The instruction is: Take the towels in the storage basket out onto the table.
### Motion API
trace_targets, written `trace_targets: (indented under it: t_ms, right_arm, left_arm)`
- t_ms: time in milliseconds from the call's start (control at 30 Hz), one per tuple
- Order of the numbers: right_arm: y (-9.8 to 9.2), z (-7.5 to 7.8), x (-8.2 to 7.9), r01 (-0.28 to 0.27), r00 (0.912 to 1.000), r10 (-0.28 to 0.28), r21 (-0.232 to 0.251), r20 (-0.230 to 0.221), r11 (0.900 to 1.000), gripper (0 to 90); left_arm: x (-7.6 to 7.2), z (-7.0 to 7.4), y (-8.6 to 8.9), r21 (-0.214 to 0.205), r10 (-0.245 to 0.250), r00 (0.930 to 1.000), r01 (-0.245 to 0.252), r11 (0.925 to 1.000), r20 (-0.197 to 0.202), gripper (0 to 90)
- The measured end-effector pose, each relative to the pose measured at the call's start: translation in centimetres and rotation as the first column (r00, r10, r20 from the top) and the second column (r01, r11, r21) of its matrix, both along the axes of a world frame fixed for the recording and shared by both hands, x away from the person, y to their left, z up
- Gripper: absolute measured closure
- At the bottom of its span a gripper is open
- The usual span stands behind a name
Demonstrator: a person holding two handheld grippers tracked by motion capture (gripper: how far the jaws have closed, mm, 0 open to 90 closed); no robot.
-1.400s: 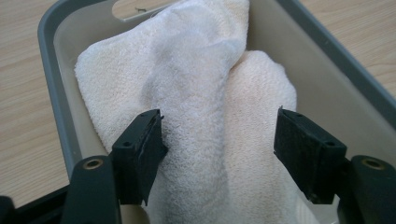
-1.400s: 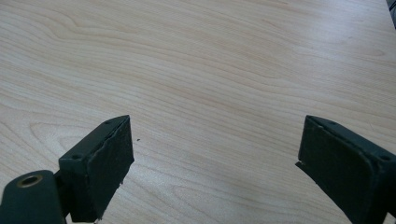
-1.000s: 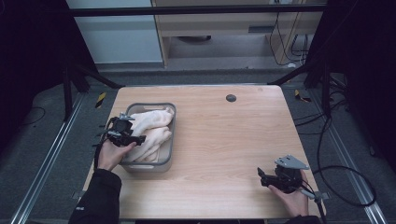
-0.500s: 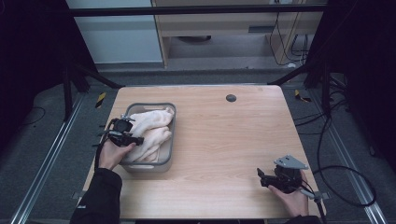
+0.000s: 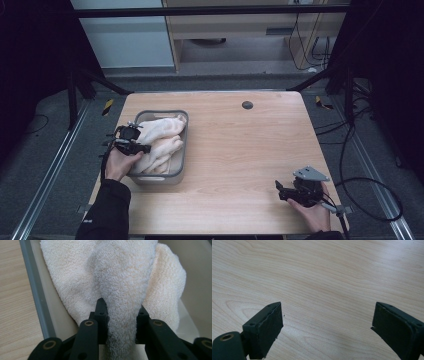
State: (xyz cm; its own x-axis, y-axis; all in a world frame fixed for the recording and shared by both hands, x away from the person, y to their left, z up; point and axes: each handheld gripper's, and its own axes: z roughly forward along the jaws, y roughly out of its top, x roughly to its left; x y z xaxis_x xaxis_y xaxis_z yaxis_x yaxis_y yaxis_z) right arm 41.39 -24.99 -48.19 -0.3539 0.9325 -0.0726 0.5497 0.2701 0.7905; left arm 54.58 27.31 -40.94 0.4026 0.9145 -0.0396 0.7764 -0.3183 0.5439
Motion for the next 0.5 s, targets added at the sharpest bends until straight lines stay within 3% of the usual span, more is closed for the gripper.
trace_targets:
  t_ms: [233,500]
  right_arm:
    - [0.0,0.0,0.0,0.0,1.0,0.0,-0.003,0.0,1.0,9.5]
    - [-0.1,0.0,0.0,0.005,1.0,-0.005,-0.008,0.001,0.9999,9.5]
  left_arm:
    - [-0.6,1.5,0.2,-0.017,-0.001,0.9991,0.002,0.9999,0.042,72.3]
    - [-1.6,4.6,0.5,-0.05,0.003,0.9941,0.002,0.9987,0.109,72.4]
